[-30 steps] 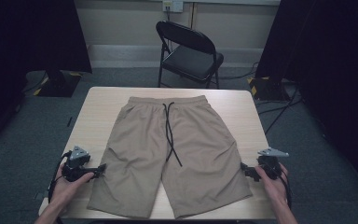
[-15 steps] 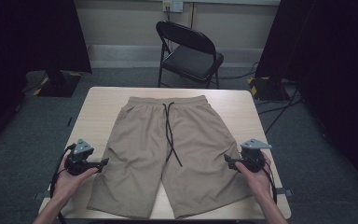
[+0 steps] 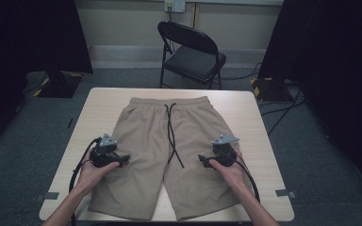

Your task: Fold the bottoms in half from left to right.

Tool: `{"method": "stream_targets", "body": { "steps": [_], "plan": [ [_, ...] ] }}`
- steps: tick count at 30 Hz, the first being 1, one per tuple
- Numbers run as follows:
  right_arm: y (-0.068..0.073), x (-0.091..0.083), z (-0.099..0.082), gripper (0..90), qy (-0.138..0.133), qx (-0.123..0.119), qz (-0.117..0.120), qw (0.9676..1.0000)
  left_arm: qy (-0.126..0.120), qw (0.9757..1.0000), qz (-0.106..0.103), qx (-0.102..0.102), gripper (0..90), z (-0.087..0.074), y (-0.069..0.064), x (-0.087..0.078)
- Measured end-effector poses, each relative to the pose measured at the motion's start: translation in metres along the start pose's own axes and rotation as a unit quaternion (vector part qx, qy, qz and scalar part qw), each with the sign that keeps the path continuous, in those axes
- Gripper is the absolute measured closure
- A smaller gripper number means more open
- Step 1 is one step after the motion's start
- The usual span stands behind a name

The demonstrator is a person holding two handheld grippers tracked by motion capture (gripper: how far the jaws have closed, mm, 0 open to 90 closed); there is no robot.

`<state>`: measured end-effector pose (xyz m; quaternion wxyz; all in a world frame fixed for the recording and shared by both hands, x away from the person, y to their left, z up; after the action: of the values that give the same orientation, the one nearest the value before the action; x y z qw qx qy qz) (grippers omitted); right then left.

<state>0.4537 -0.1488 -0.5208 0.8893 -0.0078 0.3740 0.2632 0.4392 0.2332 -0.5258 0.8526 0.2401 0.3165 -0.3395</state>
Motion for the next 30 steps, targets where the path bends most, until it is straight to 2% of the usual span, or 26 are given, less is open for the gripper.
{"method": "stream_targets", "body": {
  "steps": [1, 7, 10, 13, 16, 17, 19, 20, 23, 25, 26, 30],
  "plan": [
    [0.002, 0.005, -0.004, 19.5, 0.009, -0.011, 0.0, 0.9999, -0.001, 1.0, -0.001, -0.001, 25.5, -0.003, -0.003, 0.002],
    [-0.002, 0.007, -0.009, 17.7, 0.02, -0.002, -0.005, 0.9998, 0.002, 1.0, -0.003, 0.0, 25.1, -0.003, -0.008, 0.001],
    [-0.005, 0.004, -0.011, 17.7, 0.025, 0.004, -0.008, 0.9996, -0.009, 1.0, -0.002, 0.0, 25.1, -0.002, -0.013, 0.003],
    [-0.013, -0.001, -0.015, 17.7, 0.016, 0.006, -0.011, 0.9998, -0.012, 0.9999, -0.003, 0.004, 25.1, 0.001, -0.018, 0.005],
    [-0.021, -0.009, -0.019, 17.7, 0.021, 0.016, -0.022, 0.9994, -0.017, 0.9998, -0.008, 0.008, 25.1, 0.005, -0.023, 0.007],
    [-0.025, -0.012, -0.021, 17.7, 0.021, 0.018, -0.025, 0.9993, -0.016, 0.9997, -0.013, 0.012, 25.1, 0.007, -0.029, 0.008],
    [-0.029, -0.017, -0.024, 17.7, 0.016, 0.021, -0.027, 0.9993, -0.021, 0.9996, -0.016, 0.005, 24.1, 0.009, -0.034, 0.008],
    [-0.031, -0.019, -0.026, 17.7, 0.014, 0.023, -0.029, 0.9992, -0.016, 0.9996, -0.017, 0.016, 24.0, 0.009, -0.037, 0.008],
    [-0.035, -0.029, -0.033, 17.7, 0.021, 0.028, -0.035, 0.9988, -0.015, 0.9992, -0.034, 0.015, 23.9, 0.01, -0.048, 0.004],
    [-0.037, -0.035, -0.039, 17.7, 0.016, 0.028, -0.035, 0.9988, -0.017, 0.9985, -0.041, 0.033, 23.7, 0.009, -0.056, 0.001],
    [-0.038, -0.037, -0.04, 17.6, 0.017, 0.029, -0.035, 0.9988, -0.016, 0.9982, -0.047, 0.034, 23.7, 0.009, -0.059, -0.001],
    [-0.036, -0.039, -0.041, 18.2, 0.027, 0.03, -0.037, 0.9985, -0.018, 0.9972, -0.071, 0.015, 25.9, 0.009, -0.052, -0.004]
  ]
}}
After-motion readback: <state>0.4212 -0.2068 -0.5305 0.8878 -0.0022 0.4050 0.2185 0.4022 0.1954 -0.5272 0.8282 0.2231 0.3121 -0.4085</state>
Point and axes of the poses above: each handheld gripper's, and its own axes: x roughly forward along the jaws, z roughly out of its top, y roughly to its left, the point moved 5 cm from there along x, roughly forward along the jaws, and after that the axes turned 15 degrees about x, right-handed, at the moved point
